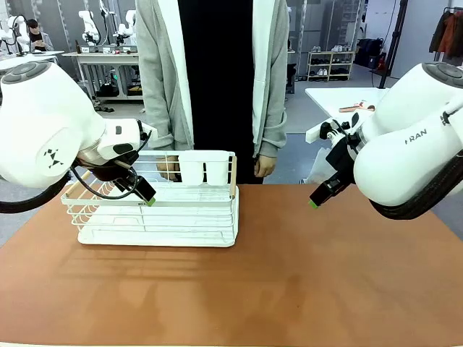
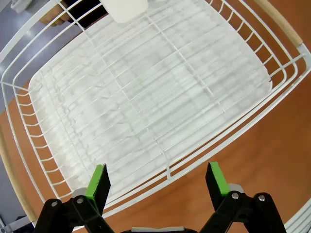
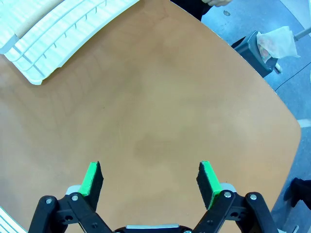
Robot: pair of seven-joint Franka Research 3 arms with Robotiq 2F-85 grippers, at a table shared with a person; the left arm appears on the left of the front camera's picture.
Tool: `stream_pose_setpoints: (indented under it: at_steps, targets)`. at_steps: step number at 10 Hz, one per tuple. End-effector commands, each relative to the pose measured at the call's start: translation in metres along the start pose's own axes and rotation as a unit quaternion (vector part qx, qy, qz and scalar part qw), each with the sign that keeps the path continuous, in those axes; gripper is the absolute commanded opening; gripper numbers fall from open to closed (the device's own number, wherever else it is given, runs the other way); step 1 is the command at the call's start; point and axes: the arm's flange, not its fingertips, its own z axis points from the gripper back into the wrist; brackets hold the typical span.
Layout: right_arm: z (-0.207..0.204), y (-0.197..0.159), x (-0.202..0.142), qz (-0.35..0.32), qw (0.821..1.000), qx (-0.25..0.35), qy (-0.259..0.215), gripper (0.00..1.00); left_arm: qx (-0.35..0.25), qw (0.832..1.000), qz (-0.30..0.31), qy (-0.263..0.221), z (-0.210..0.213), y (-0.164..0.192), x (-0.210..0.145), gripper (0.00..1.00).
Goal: Clean the table.
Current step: Pick up the Lint Roller when the human hands it over.
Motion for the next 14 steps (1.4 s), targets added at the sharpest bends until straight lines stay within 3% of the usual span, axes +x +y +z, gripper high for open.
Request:
stream_pose_setpoints:
  at_steps: [1, 4, 5, 7, 8, 9, 10, 11, 13, 14]
  targets:
    - [0.001, 0.0, 0.0, 0.0, 1.0, 0.0, -0.001, 1.0, 0.0, 1.0, 0.001, 0.0, 0.0, 0.0, 0.0, 1.0]
    - [0.001, 0.0, 0.0, 0.0, 1.0, 0.0, -0.001, 1.0, 0.0, 1.0, 0.0, 0.0, 0.0, 0.0, 0.0, 1.0]
    - [0.0, 0.0, 0.0, 0.0, 1.0, 0.0, 0.0, 1.0, -0.047, 0.998, 0.033, -0.021, 0.031, 0.012, 0.026, 1.0]
    - [0.07, -0.051, 0.028, -0.085, 0.99, 0.111, -0.007, 1.0, -0.138, 0.978, 0.158, 0.008, 0.098, 0.068, 0.055, 1.0]
    - [0.098, -0.085, 0.034, -0.137, 0.969, 0.203, -0.002, 1.0, -0.225, 0.939, 0.253, 0.054, 0.133, 0.111, 0.055, 1.0]
    - [0.112, -0.114, 0.033, -0.193, 0.944, 0.266, -0.009, 1.0, -0.306, 0.9, 0.306, 0.057, 0.153, 0.145, 0.047, 1.0]
    - [0.12, -0.147, 0.023, -0.251, 0.906, 0.341, -0.011, 1.0, -0.378, 0.852, 0.36, 0.029, 0.167, 0.184, 0.027, 1.0]
    - [0.12, -0.181, 0.002, -0.299, 0.862, 0.407, -0.05, 1.0, -0.432, 0.812, 0.391, -0.004, 0.172, 0.214, -0.004, 1.0]
    - [0.109, -0.232, -0.063, -0.383, 0.796, 0.458, -0.098, 1.0, -0.479, 0.736, 0.475, -0.057, 0.17, 0.251, -0.083, 1.0]
    - [0.102, -0.246, -0.098, -0.411, 0.775, 0.467, -0.113, 1.0, -0.481, 0.712, 0.505, -0.083, 0.17, 0.26, -0.12, 1.0]
